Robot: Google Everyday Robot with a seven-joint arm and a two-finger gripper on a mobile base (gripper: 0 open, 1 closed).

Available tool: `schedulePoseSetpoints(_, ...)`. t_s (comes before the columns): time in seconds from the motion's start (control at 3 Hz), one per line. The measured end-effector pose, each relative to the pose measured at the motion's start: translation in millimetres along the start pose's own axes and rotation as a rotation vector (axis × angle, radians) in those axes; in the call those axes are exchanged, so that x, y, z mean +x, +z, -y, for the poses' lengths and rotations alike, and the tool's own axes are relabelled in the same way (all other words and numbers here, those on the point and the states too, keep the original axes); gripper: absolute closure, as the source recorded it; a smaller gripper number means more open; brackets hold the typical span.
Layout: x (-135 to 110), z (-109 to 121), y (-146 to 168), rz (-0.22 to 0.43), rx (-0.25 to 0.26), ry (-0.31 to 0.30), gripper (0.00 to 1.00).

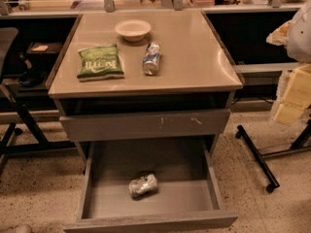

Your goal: Pick redbull can from middle drawer and place on counter

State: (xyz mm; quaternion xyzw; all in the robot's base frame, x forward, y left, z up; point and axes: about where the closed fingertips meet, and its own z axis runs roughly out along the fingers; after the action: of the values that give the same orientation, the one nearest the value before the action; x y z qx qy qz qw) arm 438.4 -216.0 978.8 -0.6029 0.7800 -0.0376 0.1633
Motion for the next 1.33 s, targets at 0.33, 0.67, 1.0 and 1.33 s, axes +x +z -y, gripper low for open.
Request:
schedulePoseSetpoints(0.33, 0.0, 0.0, 0.0, 0.0, 0.0, 0.0, 0.0)
schedulePoseSetpoints(0.67, -14.2, -11.6, 26.3, 0.012, -0.033, -0.02, 0.0)
schedulePoseSetpoints(1.0, -30.1, -27.1, 64.1, 0.059, -0.097, -0.025, 0.0)
schedulePoseSetpoints(1.33, -41.5, -31.2, 80.5, 0.133, -0.177, 0.033, 0.0)
